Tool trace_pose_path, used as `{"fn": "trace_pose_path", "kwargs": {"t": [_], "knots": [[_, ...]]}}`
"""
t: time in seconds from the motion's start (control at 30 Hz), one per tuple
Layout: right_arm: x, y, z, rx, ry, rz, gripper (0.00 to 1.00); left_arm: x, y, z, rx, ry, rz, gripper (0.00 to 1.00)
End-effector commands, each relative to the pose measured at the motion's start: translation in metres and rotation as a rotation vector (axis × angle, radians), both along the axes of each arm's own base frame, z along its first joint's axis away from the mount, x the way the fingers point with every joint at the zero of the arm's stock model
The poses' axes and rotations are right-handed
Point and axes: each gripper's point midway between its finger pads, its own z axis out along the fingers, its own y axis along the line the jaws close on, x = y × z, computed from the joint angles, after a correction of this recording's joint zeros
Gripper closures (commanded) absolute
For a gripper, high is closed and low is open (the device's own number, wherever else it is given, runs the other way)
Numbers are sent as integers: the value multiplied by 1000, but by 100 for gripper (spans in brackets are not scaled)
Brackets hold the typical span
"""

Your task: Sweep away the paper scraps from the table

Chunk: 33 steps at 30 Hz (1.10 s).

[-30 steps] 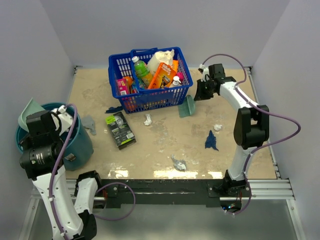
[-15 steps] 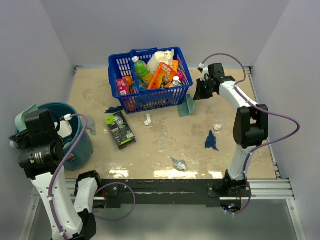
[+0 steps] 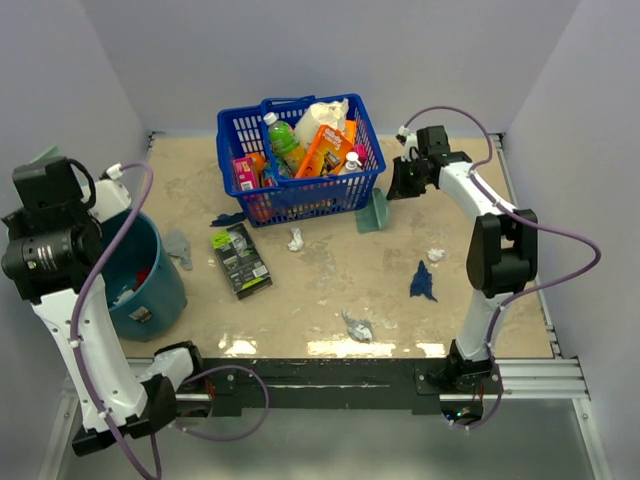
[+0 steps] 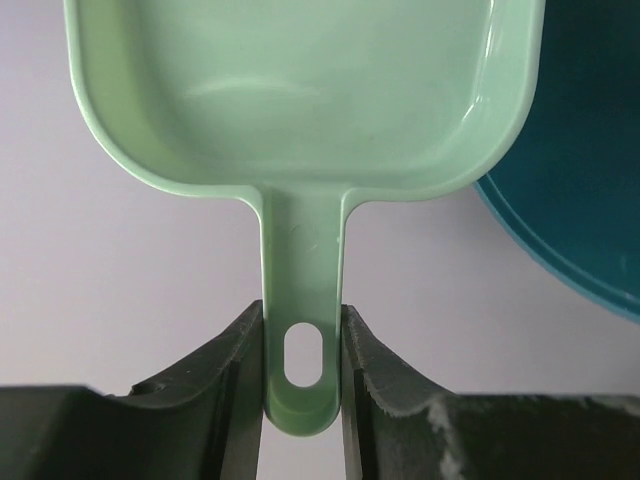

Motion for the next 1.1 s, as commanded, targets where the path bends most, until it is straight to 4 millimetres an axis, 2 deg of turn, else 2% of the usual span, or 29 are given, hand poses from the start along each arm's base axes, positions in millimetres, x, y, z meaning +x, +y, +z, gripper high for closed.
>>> {"fn": "trace_pose_path", "kwargs": {"t": [0.0,0.07,0.13,0.27,0.3,0.37,0.4,0.43,0.5,0.53,0.57,0.6,0.63,0.67,0.7,0.73,0.77,0.8,0.83,0.9,1.0,1.03,1.07], "knots": [[-23,-4,-8,-8,56,10,100,40,-11,23,-123,-217,-76,100],[-23,-13,2,-3,34,-13,100,66,-13,26,-165,-279,-118,100],[-20,-21,11,8,16,-28,100,97,-24,25,-239,-350,-211,100],[-13,-35,47,4,-85,-17,100,152,-58,29,-441,-495,-405,100],[-15,-36,62,5,-123,-4,100,167,-79,30,-526,-514,-504,100],[-19,-44,75,-23,-162,27,100,186,-101,33,-639,-553,-606,100],[-23,-46,81,-27,-176,41,100,194,-124,37,-724,-563,-707,100],[-29,-48,95,-26,-210,63,100,204,-133,37,-791,-569,-741,100],[-52,-39,102,-11,-223,209,100,220,-161,35,-892,-530,-850,100],[-65,-34,115,-2,-256,272,100,223,-171,34,-936,-519,-871,100],[-84,-32,112,-14,-240,366,100,226,-188,33,-985,-493,-927,100],[-99,-20,118,47,-248,446,100,229,-195,34,-1012,-487,-945,100],[-114,-13,125,65,-262,506,100,239,-200,30,-1057,-485,-945,100],[-136,-8,119,71,-230,598,100,242,-207,30,-1097,-478,-963,100],[-155,11,123,118,-234,693,100,250,-210,27,-1140,-481,-955,100],[-179,18,121,124,-224,778,100,254,-214,26,-1164,-477,-956,100],[-194,27,120,137,-215,844,100,257,-217,25,-1186,-477,-957,100],[-219,48,119,165,-203,963,100,262,-220,22,-1216,-474,-949,100],[-246,52,114,197,-133,1027,100,263,-221,20,-1228,-466,-951,100],[-277,68,110,200,-132,1193,100,265,-224,16,-1238,-452,-955,100],[-304,74,97,230,-40,1257,100,263,-231,13,-1197,-436,-962,100],[-312,74,93,261,2,1266,100,262,-240,11,-1187,-418,-982,100],[-314,76,92,261,8,1273,100,262,-241,5,-1165,-406,-969,100]]}}
